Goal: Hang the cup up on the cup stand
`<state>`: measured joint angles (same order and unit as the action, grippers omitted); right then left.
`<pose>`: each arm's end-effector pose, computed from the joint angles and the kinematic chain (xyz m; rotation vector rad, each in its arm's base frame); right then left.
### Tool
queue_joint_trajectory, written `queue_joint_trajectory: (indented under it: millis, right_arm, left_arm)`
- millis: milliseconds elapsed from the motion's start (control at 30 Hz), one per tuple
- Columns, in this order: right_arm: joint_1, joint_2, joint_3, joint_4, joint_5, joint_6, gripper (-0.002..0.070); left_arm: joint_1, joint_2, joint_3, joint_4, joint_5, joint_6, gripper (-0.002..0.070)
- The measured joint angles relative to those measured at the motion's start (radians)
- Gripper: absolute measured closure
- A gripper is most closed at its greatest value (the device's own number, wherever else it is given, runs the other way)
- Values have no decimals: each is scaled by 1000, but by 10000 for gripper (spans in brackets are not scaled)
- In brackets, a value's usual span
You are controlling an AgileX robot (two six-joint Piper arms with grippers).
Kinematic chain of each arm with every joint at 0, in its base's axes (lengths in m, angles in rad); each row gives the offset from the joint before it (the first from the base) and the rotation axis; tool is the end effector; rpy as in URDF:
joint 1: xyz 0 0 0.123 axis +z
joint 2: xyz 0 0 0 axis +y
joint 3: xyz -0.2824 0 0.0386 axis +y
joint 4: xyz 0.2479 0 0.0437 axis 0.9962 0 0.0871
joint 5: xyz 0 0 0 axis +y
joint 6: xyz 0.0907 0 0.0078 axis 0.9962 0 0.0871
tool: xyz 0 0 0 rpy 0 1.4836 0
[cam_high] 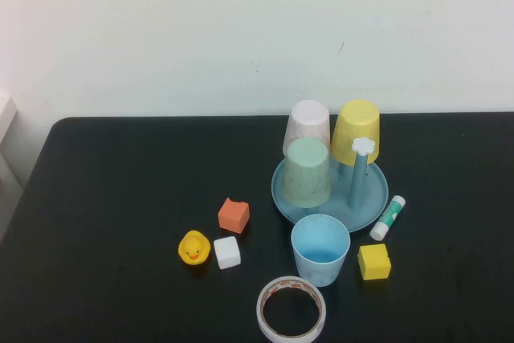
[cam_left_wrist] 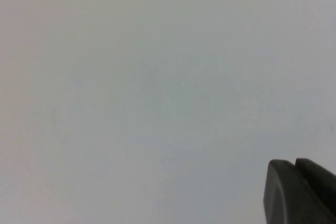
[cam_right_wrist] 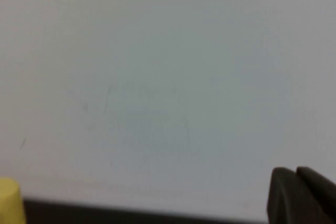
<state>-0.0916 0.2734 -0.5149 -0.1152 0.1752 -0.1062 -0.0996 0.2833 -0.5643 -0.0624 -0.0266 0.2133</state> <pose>0.0583 -0.0072 0.3520 -0.0744 1.4197 -0.2714 0.0496 -0.0048 0.3846 0.1455 1.1671 0.0462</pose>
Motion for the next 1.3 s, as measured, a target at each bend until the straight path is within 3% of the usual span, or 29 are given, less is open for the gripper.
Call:
queue_joint_trajectory:
  millis: [233, 367, 500, 733, 867, 1167, 1300]
  right_arm:
    - [0, 287, -26, 207, 308, -25, 678]
    - [0, 486, -26, 386, 433, -162, 678]
    - [0, 678, -26, 546, 448, -338, 678]
    - [22, 972, -51, 674, 376, -501, 678]
    - [115, 1123, -114, 741, 366, -577, 678]
    - [458, 1334, -321, 772, 206, -625, 675]
    - [530, 1414, -457, 772, 195, -617, 610]
  left_arm:
    - [0, 74, 0, -79, 257, 6, 677]
    - [0, 117, 4, -132, 409, 6, 677]
    - [0, 152, 41, -200, 459, 6, 677]
    - [0, 179, 173, -470, 465, 6, 677]
    - [0, 188, 238, -523, 465, 8, 677]
    - [0, 190, 286, -535, 443, 130, 677]
    - [0, 190, 286, -544, 424, 141, 677]
